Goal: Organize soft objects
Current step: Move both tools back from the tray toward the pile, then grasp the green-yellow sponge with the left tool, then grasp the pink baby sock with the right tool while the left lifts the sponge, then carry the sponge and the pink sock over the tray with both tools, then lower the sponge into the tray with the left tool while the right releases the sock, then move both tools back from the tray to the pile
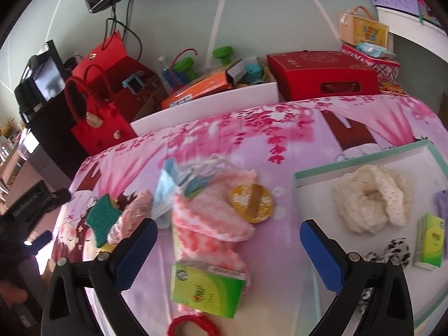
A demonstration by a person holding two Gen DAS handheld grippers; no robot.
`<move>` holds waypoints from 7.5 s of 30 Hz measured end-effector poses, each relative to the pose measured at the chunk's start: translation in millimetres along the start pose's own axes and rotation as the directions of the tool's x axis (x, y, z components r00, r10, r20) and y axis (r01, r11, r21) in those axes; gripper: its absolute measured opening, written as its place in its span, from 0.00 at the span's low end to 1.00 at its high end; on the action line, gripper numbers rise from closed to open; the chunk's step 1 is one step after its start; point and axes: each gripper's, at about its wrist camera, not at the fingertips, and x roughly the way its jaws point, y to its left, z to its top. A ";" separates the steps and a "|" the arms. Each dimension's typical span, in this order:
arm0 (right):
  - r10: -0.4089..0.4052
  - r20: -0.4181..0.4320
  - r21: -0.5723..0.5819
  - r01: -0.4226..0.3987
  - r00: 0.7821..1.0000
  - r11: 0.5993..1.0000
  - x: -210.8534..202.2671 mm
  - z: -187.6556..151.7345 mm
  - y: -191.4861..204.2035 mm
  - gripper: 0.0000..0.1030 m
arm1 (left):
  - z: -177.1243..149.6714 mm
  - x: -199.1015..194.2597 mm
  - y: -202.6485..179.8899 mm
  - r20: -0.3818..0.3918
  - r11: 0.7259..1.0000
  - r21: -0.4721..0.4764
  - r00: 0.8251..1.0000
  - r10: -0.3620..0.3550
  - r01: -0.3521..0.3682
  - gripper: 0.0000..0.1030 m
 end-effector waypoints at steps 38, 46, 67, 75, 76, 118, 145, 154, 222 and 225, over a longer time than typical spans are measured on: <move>0.146 0.023 -0.107 -0.143 0.989 0.984 -5.8 -10.8 44.1 0.87 | -27.3 65.1 6.6 -0.265 0.974 -0.128 0.941 -0.213 0.185 0.35; 0.208 -0.038 -0.150 -0.212 0.977 0.966 5.5 -20.1 63.3 0.64 | -24.1 50.8 16.6 -0.241 0.969 -0.140 0.942 -0.234 0.205 0.33; 0.212 -0.188 -0.172 -0.245 0.959 0.954 58.3 -43.5 76.3 0.36 | -18.7 23.7 40.7 -0.186 0.968 -0.150 0.955 -0.229 0.203 0.33; 0.182 -0.179 -0.156 -0.210 0.967 0.965 63.0 -42.9 70.4 0.14 | -18.4 23.3 38.7 -0.187 0.969 -0.145 0.956 -0.228 0.203 0.33; 0.180 -0.178 -0.150 -0.208 0.967 0.967 63.8 -42.8 69.3 0.13 | -18.2 23.2 38.0 -0.186 0.969 -0.143 0.956 -0.228 0.203 0.33; 0.223 0.143 -0.013 -0.223 0.964 0.975 -55.2 1.4 -22.7 0.05 | -15.9 -74.5 -63.8 -0.009 0.921 0.173 0.936 -0.352 0.348 0.33; -0.165 0.222 0.360 0.077 0.961 0.930 -96.5 2.1 -231.9 0.05 | -150.0 -50.4 -229.4 -0.381 0.672 0.381 0.770 -0.512 0.635 0.33; -0.198 0.201 0.427 0.096 0.959 0.899 -88.7 -0.6 -259.0 0.05 | -177.4 -19.8 -243.1 -0.479 0.685 0.370 0.760 -0.439 0.628 0.33; -0.291 -0.052 0.237 0.295 0.955 0.926 -80.3 -4.2 -203.6 1.00 | -112.9 -24.8 -187.9 -0.128 0.848 0.495 0.981 -0.146 0.190 1.00; -0.295 -0.050 0.226 0.299 0.954 0.927 -81.2 -4.5 -199.3 1.00 | -108.7 -26.6 -180.2 -0.120 0.861 0.472 0.981 -0.153 0.192 1.00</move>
